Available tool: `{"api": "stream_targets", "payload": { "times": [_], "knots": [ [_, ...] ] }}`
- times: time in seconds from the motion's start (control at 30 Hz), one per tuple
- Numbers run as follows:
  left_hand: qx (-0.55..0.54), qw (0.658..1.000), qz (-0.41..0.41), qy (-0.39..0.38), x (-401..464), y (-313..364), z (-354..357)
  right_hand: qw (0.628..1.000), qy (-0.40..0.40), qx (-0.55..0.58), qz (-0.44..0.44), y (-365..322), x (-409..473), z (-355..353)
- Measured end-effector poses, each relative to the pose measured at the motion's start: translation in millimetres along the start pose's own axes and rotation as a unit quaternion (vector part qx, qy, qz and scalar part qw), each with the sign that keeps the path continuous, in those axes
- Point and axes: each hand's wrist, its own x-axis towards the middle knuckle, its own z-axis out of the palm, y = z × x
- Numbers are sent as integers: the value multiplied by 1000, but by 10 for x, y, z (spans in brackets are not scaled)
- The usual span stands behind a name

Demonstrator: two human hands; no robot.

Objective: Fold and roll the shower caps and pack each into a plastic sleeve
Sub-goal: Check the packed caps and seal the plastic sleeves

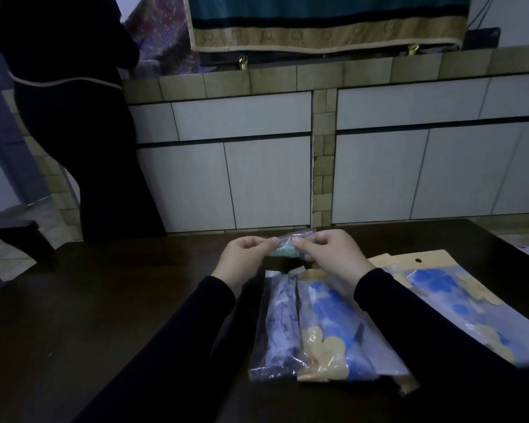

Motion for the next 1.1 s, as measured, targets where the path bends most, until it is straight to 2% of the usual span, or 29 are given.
{"api": "stream_targets", "payload": {
  "times": [0.13,0.2,0.3,0.4,0.53,0.77,0.83,0.93,1.1],
  "knots": [
    [-53,996,-35,-54,-13,18,-37,998,12,-1,-55,-58,-49,-12],
    [-76,995,-8,-58,-20,28,-46,996,16,-13,-84,-95,-72,-8],
    [-57,996,60,-17,-40,44,-50,992,46,-27,-110,-107,-64,5],
    [-81,992,96,8,-81,66,-42,994,57,49,-78,-121,-60,15],
    [-148,980,130,26,-117,52,27,989,0,146,7,-162,-70,24],
    [-183,968,168,33,-139,81,38,983,21,182,10,-251,-121,18],
    [-188,968,162,24,-132,120,6,979,2,203,20,-270,-107,-29],
    [-159,979,128,-7,-121,127,-56,989,-23,148,4,-268,-112,-58],
    [-163,982,86,-47,-96,87,-112,993,6,115,-25,-227,-103,-44]
  ]
}}
